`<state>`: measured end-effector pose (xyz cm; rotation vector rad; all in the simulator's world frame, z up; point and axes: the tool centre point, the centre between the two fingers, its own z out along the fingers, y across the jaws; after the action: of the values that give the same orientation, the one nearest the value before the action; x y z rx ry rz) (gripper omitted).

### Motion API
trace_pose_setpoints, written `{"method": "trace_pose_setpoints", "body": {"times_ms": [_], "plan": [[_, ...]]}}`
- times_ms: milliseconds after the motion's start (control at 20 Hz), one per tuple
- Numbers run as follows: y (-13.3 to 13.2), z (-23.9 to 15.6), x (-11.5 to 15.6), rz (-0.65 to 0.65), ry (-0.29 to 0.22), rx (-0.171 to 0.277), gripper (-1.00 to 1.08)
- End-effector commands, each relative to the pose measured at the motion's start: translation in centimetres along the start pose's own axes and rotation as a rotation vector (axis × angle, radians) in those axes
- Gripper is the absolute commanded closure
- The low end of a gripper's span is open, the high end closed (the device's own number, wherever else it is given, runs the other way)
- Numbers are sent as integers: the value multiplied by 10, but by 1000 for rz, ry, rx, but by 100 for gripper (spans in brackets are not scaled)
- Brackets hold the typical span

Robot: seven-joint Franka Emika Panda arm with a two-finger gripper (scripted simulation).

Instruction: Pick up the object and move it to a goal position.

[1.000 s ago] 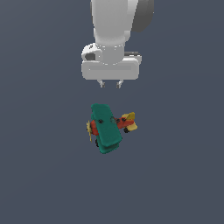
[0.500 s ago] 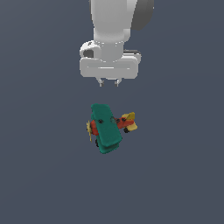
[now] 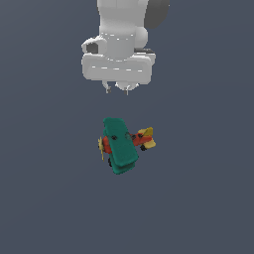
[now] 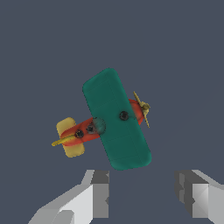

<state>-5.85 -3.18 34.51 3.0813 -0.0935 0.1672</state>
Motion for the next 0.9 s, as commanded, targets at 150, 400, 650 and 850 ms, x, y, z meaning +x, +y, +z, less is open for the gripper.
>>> {"method": "trace_pose_setpoints", "body": {"times_ms": [150,400,650,850], "plan": [[20,-21,8,29,78,-30,-20],[41,-44,15,60,159,-55,-20],[62,-66,19,90,238,-73,-20],[78,-83,22,114,299,-83,-20]]}}
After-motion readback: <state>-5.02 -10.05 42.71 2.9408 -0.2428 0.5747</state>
